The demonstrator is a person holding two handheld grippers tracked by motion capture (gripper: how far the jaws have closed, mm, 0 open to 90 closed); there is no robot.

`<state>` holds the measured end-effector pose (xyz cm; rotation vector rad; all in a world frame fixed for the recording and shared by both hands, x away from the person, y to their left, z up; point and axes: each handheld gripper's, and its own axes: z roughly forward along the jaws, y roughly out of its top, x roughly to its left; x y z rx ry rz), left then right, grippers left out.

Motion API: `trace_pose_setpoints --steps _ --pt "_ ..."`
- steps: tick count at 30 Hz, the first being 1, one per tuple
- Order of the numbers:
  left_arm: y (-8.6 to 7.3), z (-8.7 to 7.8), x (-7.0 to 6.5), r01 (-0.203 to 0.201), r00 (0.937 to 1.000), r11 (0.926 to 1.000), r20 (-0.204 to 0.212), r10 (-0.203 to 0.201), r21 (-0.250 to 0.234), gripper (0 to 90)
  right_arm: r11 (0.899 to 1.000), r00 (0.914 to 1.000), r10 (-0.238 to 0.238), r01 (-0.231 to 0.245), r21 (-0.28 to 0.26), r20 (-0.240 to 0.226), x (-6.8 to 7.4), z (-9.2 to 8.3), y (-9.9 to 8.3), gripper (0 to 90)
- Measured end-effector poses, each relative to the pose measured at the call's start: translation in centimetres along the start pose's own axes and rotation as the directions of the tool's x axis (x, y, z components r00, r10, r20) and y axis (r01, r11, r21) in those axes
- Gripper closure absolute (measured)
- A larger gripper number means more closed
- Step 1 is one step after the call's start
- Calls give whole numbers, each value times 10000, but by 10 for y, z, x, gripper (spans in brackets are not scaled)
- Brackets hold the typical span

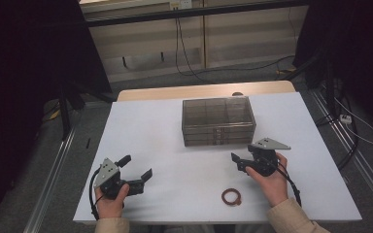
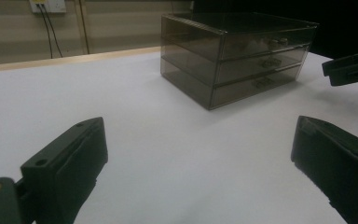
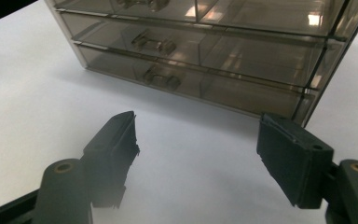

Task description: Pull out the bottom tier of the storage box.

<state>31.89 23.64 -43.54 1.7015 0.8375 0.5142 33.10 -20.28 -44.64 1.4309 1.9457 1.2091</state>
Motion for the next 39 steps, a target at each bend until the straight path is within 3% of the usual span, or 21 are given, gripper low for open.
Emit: trace_pose_setpoints --steps 8,13,22,30,39 --pt "0 0 0 39 10000 10000 17 -39 12 37 9999 9972 158 -157 -8 730 -2 10 6 278" --pt "0 1 0 53 10000 10000 30 -53 24 36 9999 9957 163 -164 3 908 4 17 8 271" --pt "0 1 1 89 10000 10000 5 -89 31 37 9966 9879 827 -821 -104 1311 11 30 9 247" --pt "-1 1 1 96 10000 9999 15 -96 44 36 9971 9834 759 -753 -96 1646 19 38 9 176" --pt "-1 2 2 111 9999 9999 12 -111 52 37 9945 9762 1046 -1026 -202 1898 22 44 9 136"
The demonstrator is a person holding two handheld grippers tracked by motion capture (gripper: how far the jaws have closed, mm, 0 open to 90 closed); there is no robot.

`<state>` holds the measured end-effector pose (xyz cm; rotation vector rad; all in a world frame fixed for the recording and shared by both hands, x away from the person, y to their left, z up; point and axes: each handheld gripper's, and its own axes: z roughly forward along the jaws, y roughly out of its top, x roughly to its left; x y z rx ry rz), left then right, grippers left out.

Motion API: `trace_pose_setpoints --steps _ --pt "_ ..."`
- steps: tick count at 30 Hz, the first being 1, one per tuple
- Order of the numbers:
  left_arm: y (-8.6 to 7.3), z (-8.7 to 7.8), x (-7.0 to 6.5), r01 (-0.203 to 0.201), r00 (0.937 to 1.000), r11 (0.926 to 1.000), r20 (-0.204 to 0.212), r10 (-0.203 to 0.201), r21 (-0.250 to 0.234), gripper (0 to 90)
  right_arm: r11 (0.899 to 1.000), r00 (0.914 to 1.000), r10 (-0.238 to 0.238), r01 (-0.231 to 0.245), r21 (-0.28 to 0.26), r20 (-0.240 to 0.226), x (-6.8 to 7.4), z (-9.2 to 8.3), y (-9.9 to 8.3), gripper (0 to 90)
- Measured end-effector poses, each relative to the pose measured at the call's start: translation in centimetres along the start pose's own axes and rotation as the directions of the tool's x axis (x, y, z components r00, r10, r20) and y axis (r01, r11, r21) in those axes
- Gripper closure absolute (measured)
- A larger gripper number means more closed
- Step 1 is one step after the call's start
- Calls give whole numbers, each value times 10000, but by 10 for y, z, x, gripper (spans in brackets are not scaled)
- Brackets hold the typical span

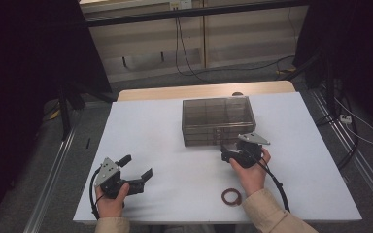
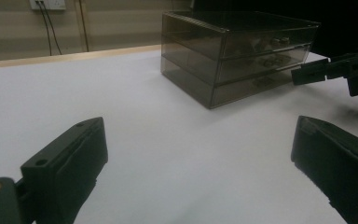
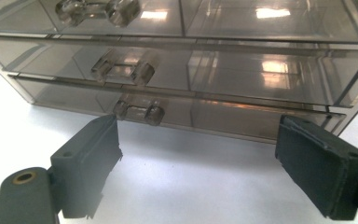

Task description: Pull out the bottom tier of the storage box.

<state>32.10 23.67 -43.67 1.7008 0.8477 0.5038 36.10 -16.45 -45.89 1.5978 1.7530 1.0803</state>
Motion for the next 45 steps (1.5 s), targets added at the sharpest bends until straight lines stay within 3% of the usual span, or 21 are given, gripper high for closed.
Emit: trace_pose_setpoints --steps 26,38,45 --pt "0 -2 2 114 9999 9999 -56 -115 -112 37 9999 9979 -49 57 -116 646 14 11 1 150" --pt "0 -1 2 135 9999 9999 -36 -136 -65 37 9954 9916 -951 957 -26 872 15 9 1 162" --pt "0 -1 2 142 9999 9999 -38 -142 -59 37 9819 9762 -1882 1893 2 1077 19 8 1 202"
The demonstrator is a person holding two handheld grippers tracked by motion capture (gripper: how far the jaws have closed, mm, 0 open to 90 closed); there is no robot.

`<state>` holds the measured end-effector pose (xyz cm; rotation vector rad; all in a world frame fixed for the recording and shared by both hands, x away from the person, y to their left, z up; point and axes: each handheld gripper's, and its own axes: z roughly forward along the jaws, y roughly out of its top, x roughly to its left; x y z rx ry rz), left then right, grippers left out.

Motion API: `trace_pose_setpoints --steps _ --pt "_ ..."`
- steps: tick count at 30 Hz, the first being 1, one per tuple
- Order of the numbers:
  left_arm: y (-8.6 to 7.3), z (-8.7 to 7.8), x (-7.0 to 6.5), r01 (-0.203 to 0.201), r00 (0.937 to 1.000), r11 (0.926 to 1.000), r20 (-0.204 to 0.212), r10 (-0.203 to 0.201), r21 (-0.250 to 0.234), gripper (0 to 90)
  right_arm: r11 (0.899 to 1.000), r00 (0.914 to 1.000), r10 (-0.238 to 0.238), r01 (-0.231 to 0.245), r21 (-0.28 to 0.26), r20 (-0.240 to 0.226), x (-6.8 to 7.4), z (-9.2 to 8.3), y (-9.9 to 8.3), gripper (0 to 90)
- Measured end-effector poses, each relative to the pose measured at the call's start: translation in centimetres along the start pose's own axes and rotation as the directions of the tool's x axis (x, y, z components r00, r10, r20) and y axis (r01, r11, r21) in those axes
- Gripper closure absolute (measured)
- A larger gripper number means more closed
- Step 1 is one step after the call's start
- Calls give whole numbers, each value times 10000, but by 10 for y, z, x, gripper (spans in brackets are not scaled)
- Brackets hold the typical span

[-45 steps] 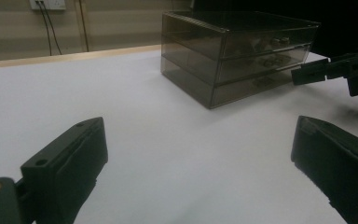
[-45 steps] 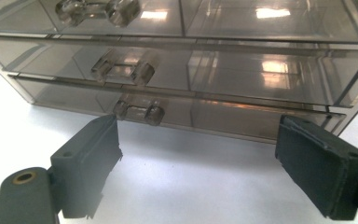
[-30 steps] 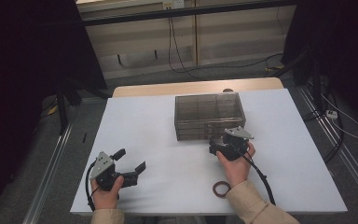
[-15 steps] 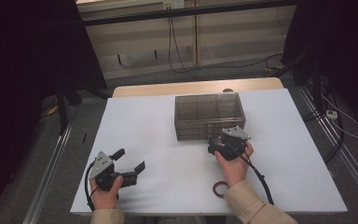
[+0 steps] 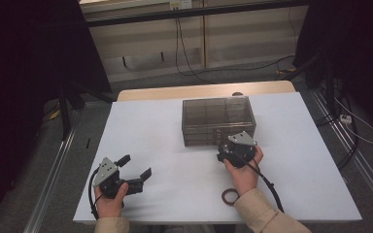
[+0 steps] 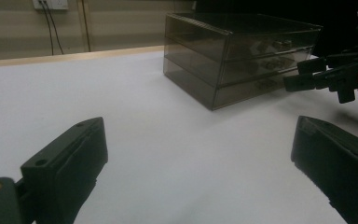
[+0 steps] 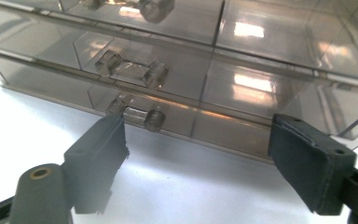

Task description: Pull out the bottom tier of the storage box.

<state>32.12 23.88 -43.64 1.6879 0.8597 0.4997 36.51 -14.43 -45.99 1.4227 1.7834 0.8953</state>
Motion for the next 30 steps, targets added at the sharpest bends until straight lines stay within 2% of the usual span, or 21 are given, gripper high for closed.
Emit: trace_pose_setpoints --steps 2,4,7,9,12,13,16,18,19,20,21,22,23,24,25,26,29,30 --pt "0 0 0 -13 10000 10000 1 13 34 37 9989 9989 -462 462 -14 86 2 0 0 224" --pt "0 0 1 -28 10000 10000 -20 29 72 37 9939 9937 -1100 1101 3 210 4 -1 0 239" --pt "0 0 1 17 10000 9999 -36 -16 99 37 9854 9849 -1703 1705 -17 306 6 -2 -1 256" --pt "0 0 0 18 10000 10000 -35 -17 98 37 9755 9747 -2196 2199 -43 411 8 -2 -1 268" --pt "0 0 0 44 10000 10000 -41 -44 88 37 9538 9527 -2997 3004 -59 502 12 -3 -1 299" --pt "-1 1 0 44 10000 10000 -42 -43 89 37 9450 9435 -3261 3269 -44 587 13 -4 -1 303" --pt "-1 1 0 35 10000 9999 -24 -35 99 37 9077 9044 -4180 4197 -17 861 15 -4 -2 326" --pt "-1 1 0 40 10000 9999 -40 -40 92 37 8752 8702 -4807 4837 -19 1082 17 -4 -4 347" --pt "-1 0 0 48 10000 9999 -39 -48 94 37 8619 8565 -5036 5070 -21 1132 17 -4 -4 357" --pt "-1 0 0 43 10000 9999 -37 -43 96 37 8520 8469 -5197 5235 -51 1125 18 -4 -5 369" --pt "-1 1 0 42 10000 9999 -31 -41 107 37 8369 8317 -5430 5473 -67 1157 18 -5 -5 380" --pt "-1 1 0 61 10000 9999 -30 -60 108 37 8293 8246 -5540 5587 -105 1148 18 -5 -6 390" --pt "-1 1 0 34 10000 9999 -6 -34 115 37 8184 8139 -5695 5745 -135 1146 18 -5 -7 397" --pt "-1 1 0 44 10000 9999 12 -44 117 37 8161 8124 -5733 5777 -139 1069 19 -5 -8 407" --pt "-1 1 0 47 10000 9999 15 -47 118 37 8035 8002 -5907 5951 -155 1038 19 -5 -8 423" --pt "-1 1 0 44 10000 9999 12 -44 120 37 7813 7779 -6189 6240 -170 1090 19 -5 -9 433" --pt "-1 1 0 23 10000 9999 12 -23 133 37 7458 7431 -6601 6658 -225 1102 20 -4 -10 462" --pt "-1 1 0 43 10000 9999 15 -43 118 36 7323 7292 -6744 6806 -213 1163 20 -4 -10 478"
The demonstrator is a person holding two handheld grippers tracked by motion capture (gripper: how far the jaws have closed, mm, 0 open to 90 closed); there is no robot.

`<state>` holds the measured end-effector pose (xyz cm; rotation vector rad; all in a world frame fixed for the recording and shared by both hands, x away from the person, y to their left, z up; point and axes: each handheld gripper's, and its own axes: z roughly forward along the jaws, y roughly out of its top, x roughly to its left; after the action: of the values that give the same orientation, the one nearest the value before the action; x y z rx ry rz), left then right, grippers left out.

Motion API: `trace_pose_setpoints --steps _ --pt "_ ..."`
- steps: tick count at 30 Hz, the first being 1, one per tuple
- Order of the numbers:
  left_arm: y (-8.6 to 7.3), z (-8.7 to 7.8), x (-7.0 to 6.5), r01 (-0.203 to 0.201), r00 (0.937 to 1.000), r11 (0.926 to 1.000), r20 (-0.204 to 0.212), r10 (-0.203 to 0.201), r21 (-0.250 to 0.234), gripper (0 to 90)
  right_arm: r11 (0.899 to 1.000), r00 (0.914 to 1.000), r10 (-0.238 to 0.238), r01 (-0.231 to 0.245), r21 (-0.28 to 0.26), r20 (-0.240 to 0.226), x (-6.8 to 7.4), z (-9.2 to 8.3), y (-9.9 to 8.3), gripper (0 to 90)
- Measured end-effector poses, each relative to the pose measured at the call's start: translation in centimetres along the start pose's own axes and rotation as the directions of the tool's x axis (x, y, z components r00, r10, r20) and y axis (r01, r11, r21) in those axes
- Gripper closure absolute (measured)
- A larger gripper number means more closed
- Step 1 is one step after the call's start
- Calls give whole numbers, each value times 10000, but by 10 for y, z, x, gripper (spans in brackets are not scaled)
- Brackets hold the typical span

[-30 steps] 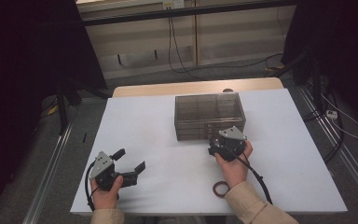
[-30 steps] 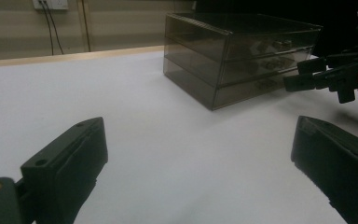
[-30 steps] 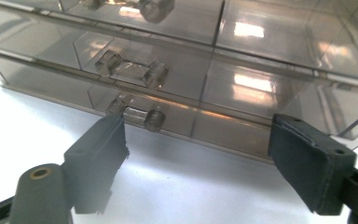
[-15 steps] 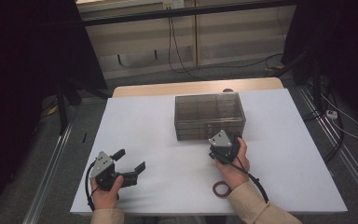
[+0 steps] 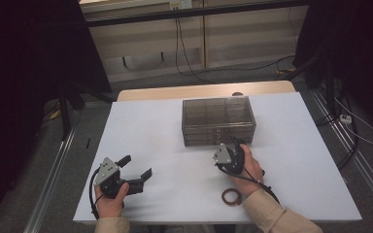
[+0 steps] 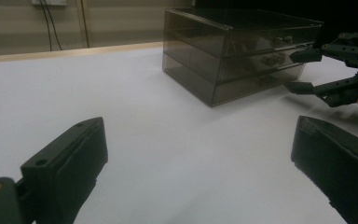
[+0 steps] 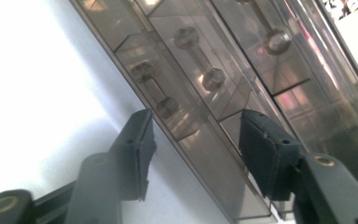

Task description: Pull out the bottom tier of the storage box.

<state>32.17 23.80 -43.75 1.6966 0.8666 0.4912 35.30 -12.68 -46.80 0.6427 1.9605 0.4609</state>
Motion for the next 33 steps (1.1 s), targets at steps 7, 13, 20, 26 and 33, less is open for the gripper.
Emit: trace_pose_setpoints --steps 7,13,20,26,33 --pt "0 0 0 -23 10000 10000 6 23 26 37 9947 9947 -1026 1026 -104 -18 1 3 -2 542" --pt "0 1 0 -17 10000 10000 27 17 38 37 9880 9881 -1540 1540 -71 54 4 4 -2 567" --pt "0 1 0 -31 10000 10000 25 31 39 36 9843 9844 -1761 1761 -88 33 6 6 -1 607" --pt "0 1 0 -26 10000 10000 -5 26 39 37 9777 9777 -2099 2099 -108 6 4 7 0 640" --pt "0 1 0 -17 10000 10000 -3 17 34 37 9738 9739 -2268 2268 -145 43 3 9 0 654"
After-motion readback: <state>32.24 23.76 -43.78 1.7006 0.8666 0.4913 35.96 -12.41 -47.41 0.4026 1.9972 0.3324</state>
